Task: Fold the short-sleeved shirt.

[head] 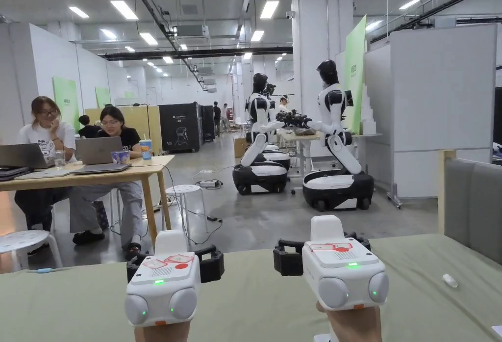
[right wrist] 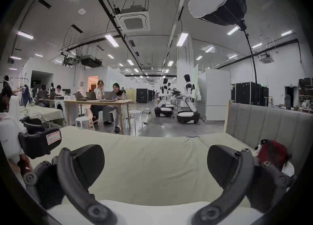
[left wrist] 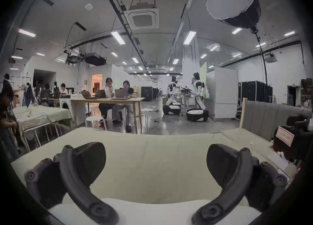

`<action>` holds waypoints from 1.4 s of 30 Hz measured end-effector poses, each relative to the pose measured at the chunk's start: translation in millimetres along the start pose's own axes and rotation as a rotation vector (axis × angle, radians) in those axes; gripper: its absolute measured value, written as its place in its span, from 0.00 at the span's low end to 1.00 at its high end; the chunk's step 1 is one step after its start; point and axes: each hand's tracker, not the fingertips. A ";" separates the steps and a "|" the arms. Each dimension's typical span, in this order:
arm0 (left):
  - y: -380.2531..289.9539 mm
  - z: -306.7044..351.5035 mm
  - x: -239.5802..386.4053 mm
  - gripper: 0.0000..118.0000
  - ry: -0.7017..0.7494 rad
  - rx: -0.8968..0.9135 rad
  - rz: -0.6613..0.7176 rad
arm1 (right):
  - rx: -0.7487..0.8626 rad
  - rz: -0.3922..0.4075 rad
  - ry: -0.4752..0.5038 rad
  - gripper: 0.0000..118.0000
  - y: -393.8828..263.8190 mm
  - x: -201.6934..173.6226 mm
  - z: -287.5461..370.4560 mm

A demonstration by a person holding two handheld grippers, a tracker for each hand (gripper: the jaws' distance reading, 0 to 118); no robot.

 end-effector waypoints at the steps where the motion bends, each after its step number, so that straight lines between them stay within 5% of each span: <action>1: 0.1 1.2 -1.1 1.00 -0.006 -0.010 -0.013 | 0.001 0.000 0.010 1.00 0.0 -1.2 -1.8; 12: -6.1 6.4 -2.4 1.00 0.005 -0.022 -0.040 | -0.011 0.021 0.061 1.00 -11.8 -6.9 7.0; 19: 1.8 8.9 -10.1 1.00 0.022 0.063 -0.078 | 0.009 0.017 0.005 1.00 -8.7 -6.3 10.7; 27: -1.7 11.3 -20.9 1.00 0.045 0.016 -0.064 | -0.081 -0.141 -0.001 1.00 2.6 -1.0 29.8; 34: 1.9 16.2 -22.9 1.00 0.047 0.009 -0.052 | -0.020 0.032 -0.105 1.00 2.0 -18.7 38.9; 42: -0.7 18.0 -24.6 1.00 0.043 0.008 -0.058 | -0.031 0.002 -0.068 1.00 2.2 -17.6 37.6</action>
